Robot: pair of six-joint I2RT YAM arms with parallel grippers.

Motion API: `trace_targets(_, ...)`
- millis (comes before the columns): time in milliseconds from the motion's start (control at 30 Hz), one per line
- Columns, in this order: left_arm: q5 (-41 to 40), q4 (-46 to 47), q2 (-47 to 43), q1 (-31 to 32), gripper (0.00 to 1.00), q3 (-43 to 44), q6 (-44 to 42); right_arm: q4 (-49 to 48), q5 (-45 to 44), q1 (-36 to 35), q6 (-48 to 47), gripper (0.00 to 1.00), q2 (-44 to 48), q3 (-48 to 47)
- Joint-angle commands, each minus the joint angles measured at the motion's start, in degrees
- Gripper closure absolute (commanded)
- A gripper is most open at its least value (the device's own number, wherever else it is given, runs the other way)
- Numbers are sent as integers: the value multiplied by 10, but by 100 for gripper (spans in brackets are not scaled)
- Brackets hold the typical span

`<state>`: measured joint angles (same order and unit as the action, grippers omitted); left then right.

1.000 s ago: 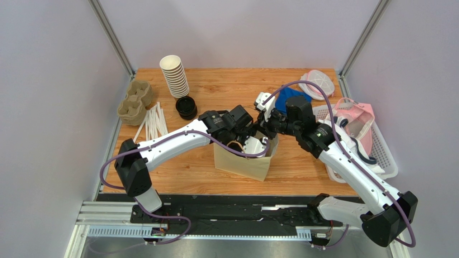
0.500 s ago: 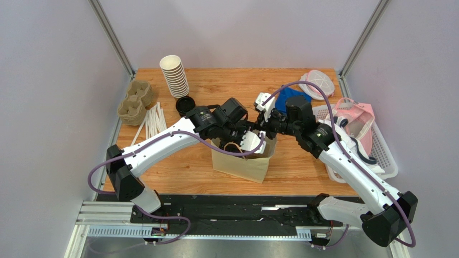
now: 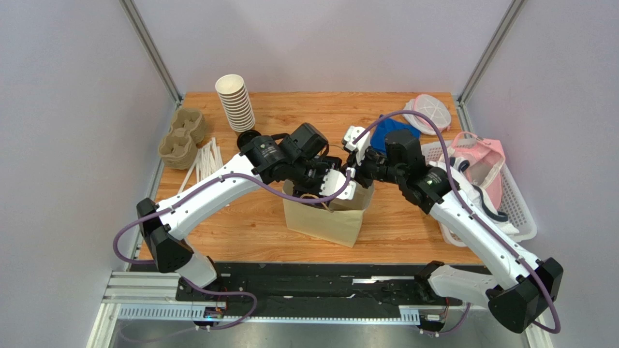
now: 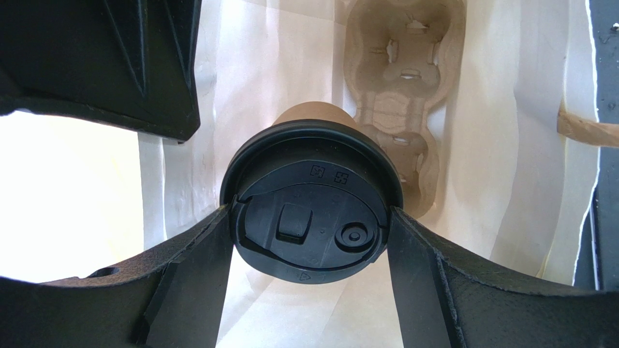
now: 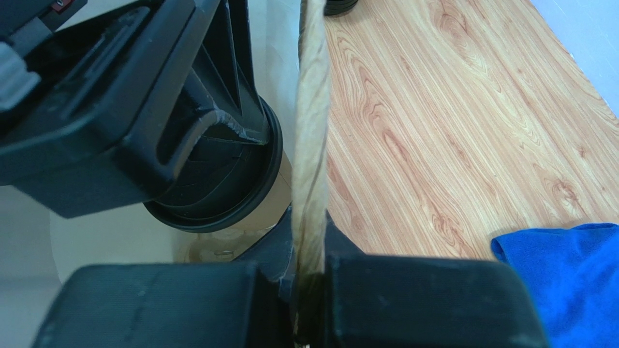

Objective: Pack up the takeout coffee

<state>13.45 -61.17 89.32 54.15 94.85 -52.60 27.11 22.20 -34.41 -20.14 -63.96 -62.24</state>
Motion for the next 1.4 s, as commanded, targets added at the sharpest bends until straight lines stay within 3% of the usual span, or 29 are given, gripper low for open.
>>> trace_targets(0,20,-2,-29,-6,28,3,8,-7,3,1,-11,100,11,5)
trace_targets(233,8,15,-40,-8,43,-44,-15,-9,6,0,-12,100,21,-3)
trace_targets(433,-56,113,-92,6,51,-140,-29,-21,-11,-23,-47,100,51,-5)
trace_targets(800,-121,183,-109,24,59,-213,-24,-30,-86,-122,-110,100,104,18)
trace_targets(1367,-149,228,-107,32,65,-284,-72,-41,-113,-154,-141,100,108,23)
